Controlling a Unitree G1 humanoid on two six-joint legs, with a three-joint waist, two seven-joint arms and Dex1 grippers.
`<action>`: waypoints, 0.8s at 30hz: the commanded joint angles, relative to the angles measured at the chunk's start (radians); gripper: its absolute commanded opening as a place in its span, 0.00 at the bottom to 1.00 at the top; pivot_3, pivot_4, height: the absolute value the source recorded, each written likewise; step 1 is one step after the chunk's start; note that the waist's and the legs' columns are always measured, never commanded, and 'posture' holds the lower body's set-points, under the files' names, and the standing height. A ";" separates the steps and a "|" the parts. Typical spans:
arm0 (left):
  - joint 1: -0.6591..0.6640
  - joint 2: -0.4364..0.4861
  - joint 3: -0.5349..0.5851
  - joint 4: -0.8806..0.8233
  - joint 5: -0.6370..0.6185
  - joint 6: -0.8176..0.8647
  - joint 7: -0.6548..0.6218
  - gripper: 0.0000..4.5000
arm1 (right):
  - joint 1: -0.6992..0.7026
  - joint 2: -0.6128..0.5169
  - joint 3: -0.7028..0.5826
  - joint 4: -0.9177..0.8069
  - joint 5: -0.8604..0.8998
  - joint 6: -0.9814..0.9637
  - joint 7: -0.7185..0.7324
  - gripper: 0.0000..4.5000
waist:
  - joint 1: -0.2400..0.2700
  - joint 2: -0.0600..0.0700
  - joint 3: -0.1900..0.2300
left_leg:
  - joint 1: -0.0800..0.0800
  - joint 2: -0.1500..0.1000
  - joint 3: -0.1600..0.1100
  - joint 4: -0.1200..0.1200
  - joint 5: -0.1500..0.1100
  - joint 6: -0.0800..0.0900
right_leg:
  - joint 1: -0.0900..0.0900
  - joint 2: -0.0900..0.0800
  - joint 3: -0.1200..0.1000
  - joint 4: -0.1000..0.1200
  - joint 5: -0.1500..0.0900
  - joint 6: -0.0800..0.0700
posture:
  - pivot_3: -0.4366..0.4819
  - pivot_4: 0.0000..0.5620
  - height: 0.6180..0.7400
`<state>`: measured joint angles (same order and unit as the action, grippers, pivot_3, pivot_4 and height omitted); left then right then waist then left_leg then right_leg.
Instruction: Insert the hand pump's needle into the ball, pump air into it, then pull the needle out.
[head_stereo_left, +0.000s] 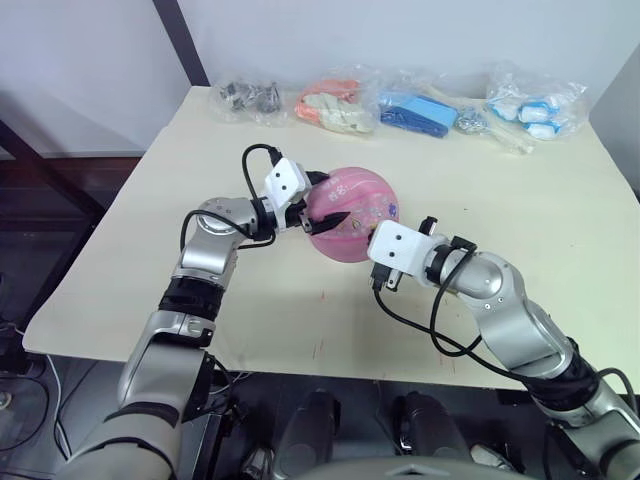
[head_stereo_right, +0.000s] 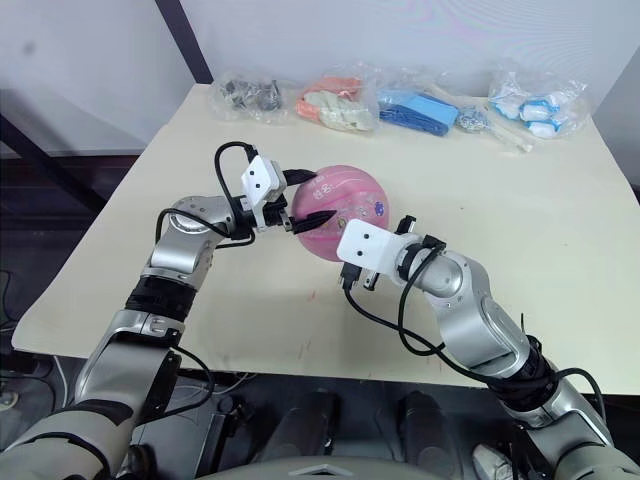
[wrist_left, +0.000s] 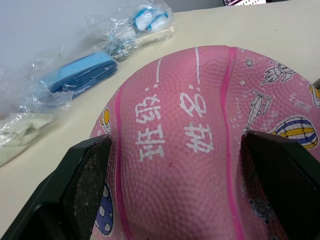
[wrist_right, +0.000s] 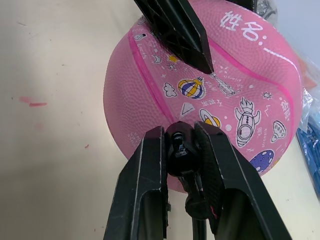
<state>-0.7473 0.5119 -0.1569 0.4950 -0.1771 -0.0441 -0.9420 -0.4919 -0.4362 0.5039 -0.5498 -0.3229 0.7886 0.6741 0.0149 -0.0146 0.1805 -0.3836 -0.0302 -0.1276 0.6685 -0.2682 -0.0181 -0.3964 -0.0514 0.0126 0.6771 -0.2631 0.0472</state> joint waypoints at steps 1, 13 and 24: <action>0.024 0.050 0.017 0.162 0.112 0.039 0.124 1.00 | 0.004 -0.027 -0.011 -0.126 0.028 0.010 0.047 0.08 | 0.000 0.000 0.000 | 0.000 0.000 0.000 0.000 0.000 0.000 | 0.000 0.000 0.000 0.000 0.000 0.000 | 0.48 0.27 1.00; 0.013 0.062 0.003 0.197 0.127 0.006 0.162 1.00 | 0.000 -0.046 -0.013 -0.157 0.050 0.048 0.046 0.08 | 0.000 0.000 0.000 | 0.000 0.000 -0.001 0.000 0.000 0.000 | 0.000 0.000 0.000 0.000 0.000 0.000 | 0.48 0.27 1.00; 0.003 0.067 -0.010 0.225 0.138 -0.019 0.183 1.00 | 0.001 -0.052 -0.036 -0.204 0.090 0.109 0.046 0.08 | 0.000 0.000 0.000 | 0.000 0.000 -0.001 0.000 0.000 0.000 | 0.000 0.000 -0.001 0.000 0.000 0.000 | 0.48 0.27 1.00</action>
<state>-0.7732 0.5119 -0.2003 0.5439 -0.1605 -0.1189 -0.9057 -0.5006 -0.4650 0.4929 -0.6131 -0.2730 0.8907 0.6739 0.0150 -0.0146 0.1804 -0.3838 -0.0305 -0.1288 0.6685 -0.2682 -0.0180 -0.3959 -0.0517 0.0115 0.6766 -0.2632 0.0473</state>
